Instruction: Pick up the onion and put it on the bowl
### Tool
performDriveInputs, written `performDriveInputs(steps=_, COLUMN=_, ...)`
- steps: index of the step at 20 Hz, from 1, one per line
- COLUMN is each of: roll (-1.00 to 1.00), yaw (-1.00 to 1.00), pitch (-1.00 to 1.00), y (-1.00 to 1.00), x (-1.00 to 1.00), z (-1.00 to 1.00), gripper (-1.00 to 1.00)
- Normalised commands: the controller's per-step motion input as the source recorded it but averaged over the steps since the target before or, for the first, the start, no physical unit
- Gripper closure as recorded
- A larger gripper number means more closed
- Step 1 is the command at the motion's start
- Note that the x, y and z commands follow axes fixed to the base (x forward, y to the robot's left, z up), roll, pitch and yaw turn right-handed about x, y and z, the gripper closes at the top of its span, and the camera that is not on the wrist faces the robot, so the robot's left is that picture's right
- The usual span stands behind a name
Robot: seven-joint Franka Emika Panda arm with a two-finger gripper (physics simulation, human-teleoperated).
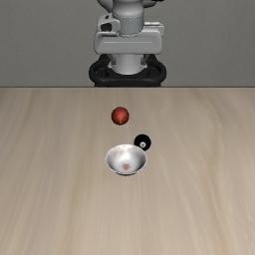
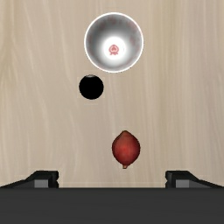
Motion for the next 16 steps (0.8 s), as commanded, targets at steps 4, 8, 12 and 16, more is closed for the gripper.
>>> performDriveInputs(steps=4, roll=0.00, yaw=0.00, pitch=0.00, y=-0.25, x=-0.75, z=0.00, gripper=-1.00)
performDriveInputs(steps=8, roll=0.00, yaw=0.00, pitch=0.00, y=-0.25, x=0.00, z=-0.25, gripper=-1.00)
performDriveInputs(steps=12, roll=0.00, yaw=0.00, pitch=0.00, y=0.00, x=0.00, z=-1.00, gripper=-1.00)
performDriveInputs(steps=16, roll=0.00, yaw=0.00, pitch=0.00, y=0.00, x=0.00, z=-1.00, gripper=-1.00)
